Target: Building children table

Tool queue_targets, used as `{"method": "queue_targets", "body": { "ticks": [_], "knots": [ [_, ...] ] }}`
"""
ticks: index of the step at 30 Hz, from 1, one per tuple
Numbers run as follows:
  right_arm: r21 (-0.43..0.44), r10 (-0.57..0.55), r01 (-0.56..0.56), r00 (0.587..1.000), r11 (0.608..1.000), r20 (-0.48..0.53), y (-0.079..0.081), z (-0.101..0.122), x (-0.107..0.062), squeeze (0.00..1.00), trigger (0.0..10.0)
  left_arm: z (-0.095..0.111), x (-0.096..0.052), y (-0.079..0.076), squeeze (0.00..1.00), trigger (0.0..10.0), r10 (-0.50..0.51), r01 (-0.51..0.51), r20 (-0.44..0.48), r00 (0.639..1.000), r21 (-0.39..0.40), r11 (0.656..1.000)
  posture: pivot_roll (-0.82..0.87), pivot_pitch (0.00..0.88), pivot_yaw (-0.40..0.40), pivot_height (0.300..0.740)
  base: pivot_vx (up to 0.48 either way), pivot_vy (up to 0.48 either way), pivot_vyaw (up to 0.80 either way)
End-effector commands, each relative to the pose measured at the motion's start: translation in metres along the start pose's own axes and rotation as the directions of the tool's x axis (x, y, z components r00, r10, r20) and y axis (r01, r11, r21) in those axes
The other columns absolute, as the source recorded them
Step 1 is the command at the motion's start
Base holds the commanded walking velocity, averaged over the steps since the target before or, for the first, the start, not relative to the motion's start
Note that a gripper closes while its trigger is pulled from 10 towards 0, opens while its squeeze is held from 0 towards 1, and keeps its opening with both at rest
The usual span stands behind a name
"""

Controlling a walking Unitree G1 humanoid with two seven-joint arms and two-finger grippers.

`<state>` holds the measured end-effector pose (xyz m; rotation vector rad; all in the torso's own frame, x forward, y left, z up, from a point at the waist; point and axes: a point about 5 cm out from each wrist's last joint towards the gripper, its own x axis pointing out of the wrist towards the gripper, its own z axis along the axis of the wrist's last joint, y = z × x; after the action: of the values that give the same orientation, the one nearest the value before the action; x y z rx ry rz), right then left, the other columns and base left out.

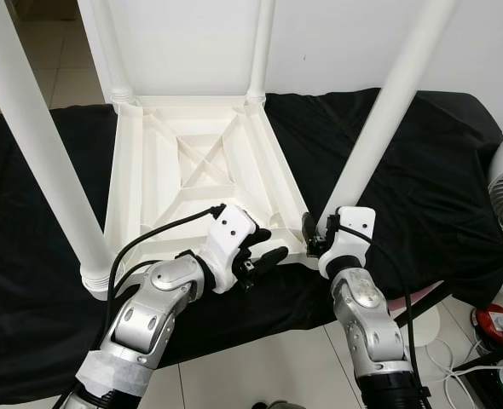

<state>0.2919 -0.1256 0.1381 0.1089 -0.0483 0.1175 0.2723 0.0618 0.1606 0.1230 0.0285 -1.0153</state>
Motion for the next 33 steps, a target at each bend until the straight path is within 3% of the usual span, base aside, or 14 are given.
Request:
{"method": "queue_targets", "body": {
  "ticks": [1, 6, 7, 14, 19, 26, 27, 28, 29, 33],
  "knots": [
    [0.000, 0.095, -0.095, 0.995, 0.996, -0.027, 0.002, -0.008, -0.004, 1.00, 10.0, -0.003, -0.001, 0.001, 0.00, 10.0, 0.043, -0.043, -0.019, 0.999, 0.005, 0.999, 0.03, 0.060, -0.054, 0.740, 0.000, 0.000, 0.00],
    [-0.041, 0.203, -0.203, 0.979, 0.978, -0.024, -0.008, -0.008, -0.008, 1.00, 10.0, -0.004, -0.002, -0.001, 0.00, 10.0, 0.032, -0.032, -0.014, 0.999, -0.008, 0.999, 0.03, 0.056, -0.053, 0.740, 0.000, 0.000, 0.00],
    [-0.069, 0.249, -0.250, 0.968, 0.966, -0.023, -0.010, -0.008, -0.010, 0.00, 10.0, -0.003, -0.002, -0.001, 0.00, 10.0, 0.027, -0.027, -0.001, 1.000, -0.008, 1.000, 0.03, 0.057, -0.052, 0.740, 0.000, 0.000, 0.00],
    [-0.121, 0.357, -0.358, 0.933, 0.926, -0.034, -0.030, -0.006, -0.012, 0.00, 10.0, -0.001, -0.003, 0.000, 0.00, 10.0, 0.027, -0.027, 0.011, 1.000, 0.023, 0.999, 0.04, 0.052, -0.050, 0.740, 0.000, 0.000, 0.00],
    [-0.194, 0.496, -0.493, 0.868, 0.848, -0.038, -0.044, 0.009, -0.006, 0.00, 10.0, -0.001, -0.004, 0.001, 0.00, 10.0, 0.002, -0.002, -0.004, 1.000, -0.004, 1.000, 0.04, 0.041, -0.042, 0.740, 0.000, 0.000, 0.00],
    [-0.240, 0.550, -0.548, 0.833, 0.801, -0.065, -0.049, 0.015, 0.001, 0.00, 10.0, -0.001, -0.002, 0.001, 0.00, 10.0, -0.004, 0.004, -0.005, 1.000, 0.006, 1.000, 0.03, 0.033, -0.043, 0.740, 0.000, 0.000, 0.00],
    [-0.244, 0.567, -0.567, 0.820, 0.786, -0.079, -0.050, 0.015, 0.003, 0.00, 3.2, -0.002, -0.002, 0.000, 0.00, 10.0, -0.004, 0.004, -0.009, 1.000, -0.001, 1.000, 0.03, 0.031, -0.045, 0.740, 0.000, 0.000, 0.00],
    [-0.244, 0.567, -0.567, 0.820, 0.786, -0.079, -0.050, 0.015, 0.003, 0.00, 3.2, -0.002, -0.002, 0.000, 0.00, 10.0, -0.004, 0.004, -0.009, 1.000, -0.001, 1.000, 0.03, 0.031, -0.045, 0.740, 0.000, 0.000, 0.00],
    [-0.242, 0.590, -0.595, 0.801, 0.766, -0.104, -0.050, 0.012, 0.003, 0.00, 0.0, -0.002, -0.001, -0.001, 0.00, 10.0, -0.008, 0.008, -0.010, 1.000, -0.006, 1.000, 0.04, 0.028, -0.048, 0.740, 0.000, 0.000, 0.00],
    [-0.223, 0.620, -0.635, 0.771, 0.739, -0.145, -0.050, 0.005, 0.002, 0.00, 0.0, -0.002, 0.000, -0.001, 0.00, 10.0, -0.003, 0.003, -0.012, 1.000, -0.013, 1.000, 0.04, 0.024, -0.054, 0.740, 0.000, 0.000, 0.00]
  ]
}}
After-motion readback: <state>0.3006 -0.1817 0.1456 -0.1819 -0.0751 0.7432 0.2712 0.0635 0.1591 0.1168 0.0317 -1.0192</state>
